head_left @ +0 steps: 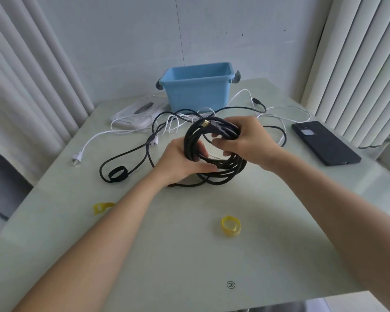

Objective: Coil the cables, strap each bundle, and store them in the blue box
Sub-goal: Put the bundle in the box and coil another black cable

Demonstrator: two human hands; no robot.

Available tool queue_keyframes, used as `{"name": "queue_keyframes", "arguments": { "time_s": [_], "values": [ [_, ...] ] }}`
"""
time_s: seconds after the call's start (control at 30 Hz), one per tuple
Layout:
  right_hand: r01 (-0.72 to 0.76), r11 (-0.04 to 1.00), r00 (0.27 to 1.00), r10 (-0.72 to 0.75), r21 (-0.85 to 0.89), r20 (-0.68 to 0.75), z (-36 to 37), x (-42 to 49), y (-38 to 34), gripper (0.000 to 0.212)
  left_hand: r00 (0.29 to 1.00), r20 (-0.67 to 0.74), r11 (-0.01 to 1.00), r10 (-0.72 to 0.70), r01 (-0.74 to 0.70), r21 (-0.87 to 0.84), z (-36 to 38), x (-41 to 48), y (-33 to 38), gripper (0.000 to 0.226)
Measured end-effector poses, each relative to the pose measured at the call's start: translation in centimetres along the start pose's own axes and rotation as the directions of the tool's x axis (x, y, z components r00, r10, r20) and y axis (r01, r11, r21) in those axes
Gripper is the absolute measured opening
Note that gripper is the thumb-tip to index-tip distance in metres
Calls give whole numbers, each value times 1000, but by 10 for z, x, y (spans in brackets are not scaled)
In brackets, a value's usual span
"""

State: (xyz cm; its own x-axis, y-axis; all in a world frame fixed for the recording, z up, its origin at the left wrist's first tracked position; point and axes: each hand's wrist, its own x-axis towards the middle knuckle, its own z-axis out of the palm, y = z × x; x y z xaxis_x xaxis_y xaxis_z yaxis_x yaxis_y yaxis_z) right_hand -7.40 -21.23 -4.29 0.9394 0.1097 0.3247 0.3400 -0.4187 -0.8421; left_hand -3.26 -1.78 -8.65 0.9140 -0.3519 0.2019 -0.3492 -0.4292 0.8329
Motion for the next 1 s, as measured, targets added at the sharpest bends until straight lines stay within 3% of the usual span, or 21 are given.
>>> {"name": "queue_keyframes", "arguments": {
  "time_s": [0.1, 0.17, 0.23, 0.3, 0.43, 0.57, 0.73, 0.8, 0.9, 1.0],
  "values": [
    [72, 996, 996, -75, -54, -47, 3, 2, -4, 12, 998, -56, 995, 33, -38, -92, 1, -4, 3, 33],
    [80, 980, 995, -88, -184, -36, 5, 3, -3, 7, 1000, -26, 997, -2, 0, -74, 2, -5, 5, 31],
    [83, 954, 996, -91, -288, -17, 7, 3, -3, 4, 998, 25, 997, -51, 52, -54, 2, -6, 5, 37],
    [86, 943, 994, -102, -322, -34, 7, 4, -1, 13, 999, 34, 999, -28, 29, -27, 1, -6, 6, 52],
    [99, 934, 994, -112, -344, -17, 8, 6, 1, 20, 976, -115, 960, 184, -204, -193, 1, -10, 24, 68],
    [191, 896, 978, -209, -401, -1, 11, 4, -1, 21, 933, -297, 955, 204, -257, -148, 7, -11, 52, 45],
    [148, 937, 988, -152, -316, 14, 8, 0, 5, 18, 928, -323, 958, 186, -243, -149, 13, -6, 50, 24],
    [114, 974, 993, -104, -195, 61, 6, -1, 5, 21, 916, -342, 948, 211, -277, -157, 14, -6, 45, 19],
    [52, 998, 993, -57, 43, 105, 9, -5, 2, 28, 906, -379, 938, 191, -282, -200, 13, -7, 39, 20],
    [72, 997, 993, -75, 41, 90, 11, -8, 1, 33, 908, -407, 922, 96, -236, -309, 13, -15, 38, 32]
  ]
}}
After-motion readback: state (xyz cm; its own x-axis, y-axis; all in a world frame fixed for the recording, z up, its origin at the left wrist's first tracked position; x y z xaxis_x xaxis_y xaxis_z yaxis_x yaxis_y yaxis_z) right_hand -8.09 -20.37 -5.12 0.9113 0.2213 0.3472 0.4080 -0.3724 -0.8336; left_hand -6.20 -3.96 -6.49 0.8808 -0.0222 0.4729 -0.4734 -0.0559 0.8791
